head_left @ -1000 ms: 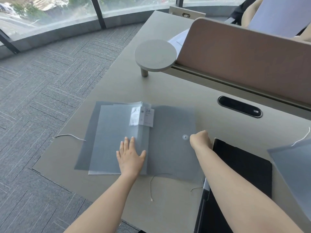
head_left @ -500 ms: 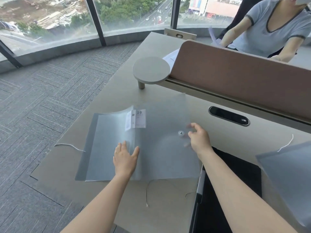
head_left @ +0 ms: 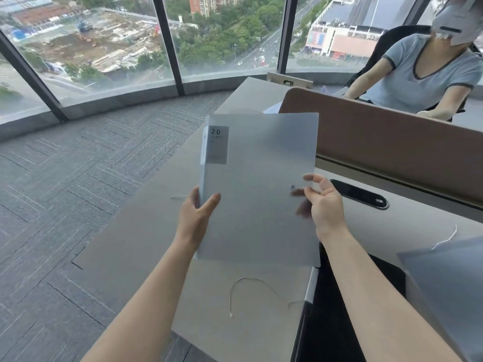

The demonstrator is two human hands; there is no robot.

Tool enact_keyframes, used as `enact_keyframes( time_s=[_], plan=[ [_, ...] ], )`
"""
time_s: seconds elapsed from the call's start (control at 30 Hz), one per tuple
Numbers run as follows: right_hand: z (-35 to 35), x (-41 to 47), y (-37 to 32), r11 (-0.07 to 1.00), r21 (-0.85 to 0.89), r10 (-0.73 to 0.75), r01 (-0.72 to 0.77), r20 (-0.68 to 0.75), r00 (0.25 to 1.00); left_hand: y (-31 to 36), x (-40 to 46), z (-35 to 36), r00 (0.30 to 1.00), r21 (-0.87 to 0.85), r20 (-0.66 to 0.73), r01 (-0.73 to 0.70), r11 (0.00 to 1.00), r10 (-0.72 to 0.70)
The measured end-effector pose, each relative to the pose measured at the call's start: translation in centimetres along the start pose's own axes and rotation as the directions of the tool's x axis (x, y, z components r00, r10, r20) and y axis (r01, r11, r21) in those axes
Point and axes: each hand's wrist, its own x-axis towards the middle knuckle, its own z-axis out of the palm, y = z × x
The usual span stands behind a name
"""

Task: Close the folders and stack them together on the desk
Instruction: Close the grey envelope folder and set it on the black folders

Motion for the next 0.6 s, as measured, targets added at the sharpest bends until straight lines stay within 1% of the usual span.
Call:
enact_keyframes(
  time_s=[0.13, 0.23, 0.33, 0.5, 0.6],
  plan=[
    [0.0, -0.9, -1.2, 0.998, 0.045, -0.036, 0.034, 0.022, 0.999, 1.2, -0.3, -1.0, 0.996, -0.162, 0.084, 0.014, 0.987, 0.000],
    [-0.1, -1.2, -1.4, 0.998, 0.043, -0.049, 0.047, 0.042, 0.998, 1.2, -0.5, -1.4, 0.991, -0.223, 0.130, 0.039, 0.974, -0.010],
    [-0.2, -1.2, -0.8, 0.999, 0.022, -0.034, 0.033, 0.048, 0.998, 0.1, -0.8, -1.5, 0.985, -0.275, 0.164, 0.102, 0.956, -0.058],
    [-0.6, -0.9, 2.0, 0.997, -0.069, 0.041, -0.039, 0.032, 0.999, -2.2, -1.6, -1.1, 0.970, -0.335, 0.192, 0.205, 0.920, -0.146],
    [-0.8, -0.7, 4.0, 0.981, -0.134, 0.149, -0.140, 0.059, 0.987, -3.5, -2.0, -0.8, 0.956, -0.355, 0.218, 0.263, 0.897, -0.194]
  ],
)
